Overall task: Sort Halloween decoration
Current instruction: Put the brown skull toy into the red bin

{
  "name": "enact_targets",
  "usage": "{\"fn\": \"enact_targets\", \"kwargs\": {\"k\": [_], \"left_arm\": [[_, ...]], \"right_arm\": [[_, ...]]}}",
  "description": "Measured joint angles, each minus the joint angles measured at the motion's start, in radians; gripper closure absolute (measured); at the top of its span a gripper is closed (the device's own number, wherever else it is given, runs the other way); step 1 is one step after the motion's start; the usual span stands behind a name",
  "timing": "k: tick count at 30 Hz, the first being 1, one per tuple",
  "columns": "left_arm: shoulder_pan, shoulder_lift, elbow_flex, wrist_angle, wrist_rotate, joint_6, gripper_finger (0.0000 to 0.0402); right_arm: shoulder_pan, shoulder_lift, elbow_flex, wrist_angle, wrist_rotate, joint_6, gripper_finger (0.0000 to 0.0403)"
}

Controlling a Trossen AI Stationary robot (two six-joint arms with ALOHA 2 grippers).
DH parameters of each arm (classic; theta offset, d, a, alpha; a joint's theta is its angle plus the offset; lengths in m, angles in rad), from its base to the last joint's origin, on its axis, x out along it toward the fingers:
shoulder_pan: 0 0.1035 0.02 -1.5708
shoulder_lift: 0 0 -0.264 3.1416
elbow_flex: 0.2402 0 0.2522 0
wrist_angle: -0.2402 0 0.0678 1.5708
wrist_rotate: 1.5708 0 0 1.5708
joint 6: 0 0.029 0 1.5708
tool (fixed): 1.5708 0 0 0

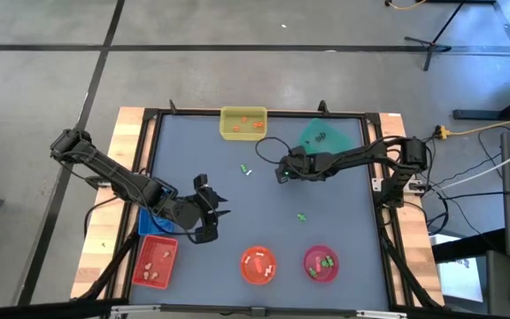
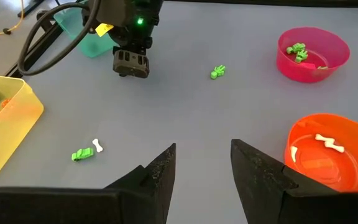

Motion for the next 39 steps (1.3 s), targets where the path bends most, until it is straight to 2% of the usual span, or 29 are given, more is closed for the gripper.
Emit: {"fn": "enact_targets", "kwargs": {"k": [8, 15, 24, 33, 39], "left_arm": [[0.0, 0.0, 0.0, 0.0, -0.02, 0.0, 0.0263], [0.0, 0.0, 0.0, 0.0, -0.051, 0.001, 0.0263], [0.0, 0.0, 0.0, 0.0, -0.051, 0.001, 0.0263], [0.0, 0.0, 0.0, 0.0, -0.013, 0.0, 0.0263], [0.0, 0.0, 0.0, 0.008, -0.013, 0.0, 0.0263]], "right_arm": [[-0.003, -0.05, -0.005, 0.009, -0.078, -0.018, 0.0333], [0.013, -0.061, -0.005, 0.267, -0.302, -0.075, 0.0332], [0.13, -0.062, -0.003, 0.646, -0.327, -0.075, 0.0332], [0.259, -0.063, -0.002, 0.835, -0.294, -0.089, 0.0331], [0.297, -0.064, -0.002, 0.952, -0.35, -0.069, 0.0331]]}}
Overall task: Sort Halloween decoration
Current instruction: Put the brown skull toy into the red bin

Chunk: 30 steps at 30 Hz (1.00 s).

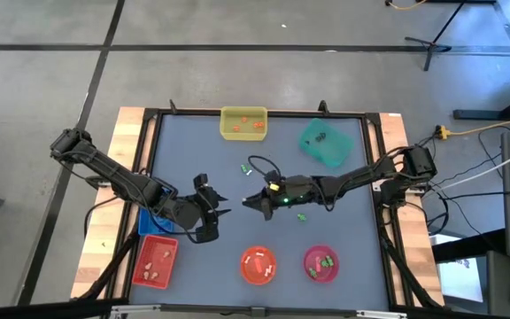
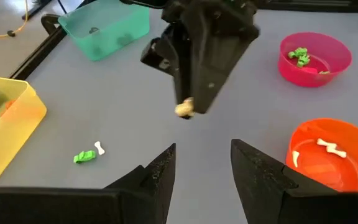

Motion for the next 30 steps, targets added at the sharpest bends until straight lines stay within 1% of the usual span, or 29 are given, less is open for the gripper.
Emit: {"fn": "enact_targets", "kwargs": {"k": [2, 4, 6, 10, 13, 16, 19, 24, 30], "left_arm": [[0.0, 0.0, 0.0, 0.005, 0.0, 0.023, 0.0263], [0.0, 0.0, 0.0, 0.017, 0.0, 0.074, 0.0263], [0.0, 0.0, 0.0, 0.052, 0.0, 0.126, 0.0263], [0.0, 0.0, 0.0, 0.149, 0.0, 0.242, 0.0263], [0.0, 0.0, 0.0, 0.191, 0.001, 0.32, 0.0263], [0.0, 0.0, 0.0, 0.222, 0.04, 0.374, 0.0263], [0.0, 0.0, 0.0, 0.258, 0.084, 0.404, 0.0263], [0.0, 0.0, 0.0, 0.305, 0.086, 0.421, 0.0263], [0.016, 0.0, 0.0, 0.307, 0.089, 0.422, 0.0263]], "right_arm": [[0.0, 0.0, 0.0, 0.036, -0.052, 0.033, 0.0331], [0.0, 0.0, 0.0, 0.065, -0.115, 0.063, 0.0331], [0.0, -0.001, 0.0, 0.086, -0.154, 0.089, 0.0331], [0.0, -0.001, 0.0, 0.134, -0.196, 0.114, 0.0331], [0.0, -0.001, 0.001, 0.173, -0.234, 0.115, 0.0331], [-0.001, -0.001, 0.001, 0.216, -0.27, 0.115, 0.0331], [0.0, -0.001, 0.001, 0.253, -0.277, 0.115, 0.0331], [-0.001, -0.001, 0.001, 0.277, -0.277, 0.111, 0.0331], [-0.001, -0.001, 0.001, 0.276, -0.277, 0.108, 0.0331]]}}
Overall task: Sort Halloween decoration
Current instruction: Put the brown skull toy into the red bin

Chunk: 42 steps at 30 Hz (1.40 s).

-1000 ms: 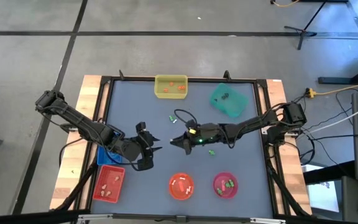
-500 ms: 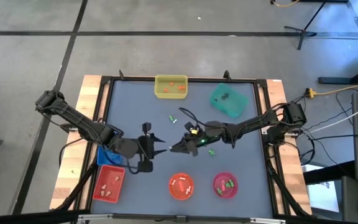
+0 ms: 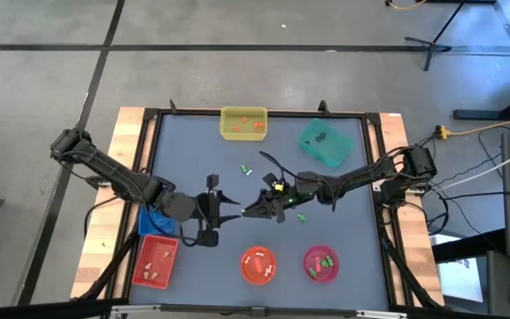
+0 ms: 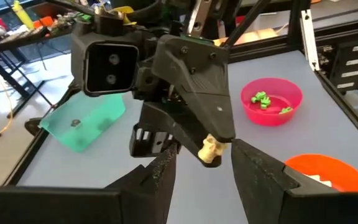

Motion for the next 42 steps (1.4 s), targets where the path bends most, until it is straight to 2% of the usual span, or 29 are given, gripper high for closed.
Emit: {"fn": "enact_targets", "kwargs": {"k": [9, 19, 23, 26, 42], "left_arm": [[0.029, 0.0, 0.0, 0.0, 0.119, -0.004, 0.0259], [0.062, 0.016, 0.0, 0.01, 0.121, -0.003, 0.0218], [0.064, 0.054, 0.0, 0.034, 0.121, 0.008, 0.0218], [0.061, 0.073, 0.0, 0.047, 0.121, 0.071, 0.0218], [0.061, 0.073, 0.0, 0.089, 0.095, 0.128, 0.0219]], "right_arm": [[0.0, 0.0, 0.0, -0.001, 0.0, -0.006, 0.0331], [0.001, 0.0, 0.0, -0.001, 0.0, -0.006, 0.0331], [0.001, 0.0, 0.0, -0.001, 0.001, -0.006, 0.0331], [0.001, 0.0, 0.0, -0.001, 0.006, -0.006, 0.0331], [0.0, 0.0, 0.0, -0.002, 0.038, -0.005, 0.0331]]}}
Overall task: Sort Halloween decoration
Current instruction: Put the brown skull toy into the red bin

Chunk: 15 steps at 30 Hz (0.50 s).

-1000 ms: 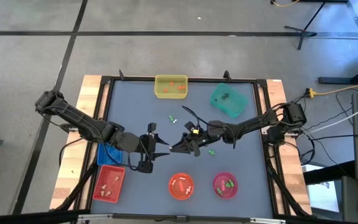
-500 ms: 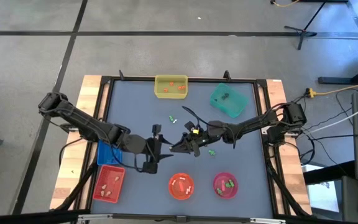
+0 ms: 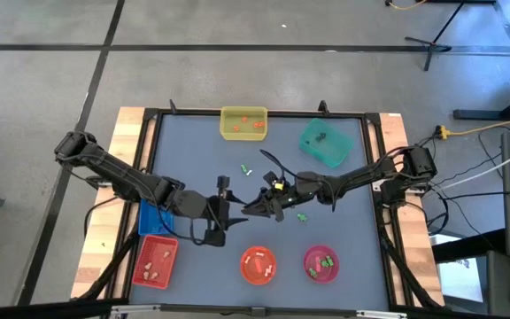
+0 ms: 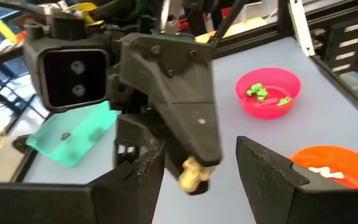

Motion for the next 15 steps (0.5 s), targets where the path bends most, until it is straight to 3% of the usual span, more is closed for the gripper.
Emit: {"fn": "enact_targets", "kwargs": {"k": [7, 15], "left_arm": [[0.0, 0.0, 0.0, -0.004, -0.039, 0.033, 0.0223], [0.0, 0.0, 0.0, -0.005, -0.039, 0.052, 0.0274]], "right_arm": [[0.0, 0.0, 0.0, 0.0, 0.0, 0.0, 0.0331], [0.0, 0.0, 0.0, 0.001, 0.0, 0.008, 0.0331]]}}
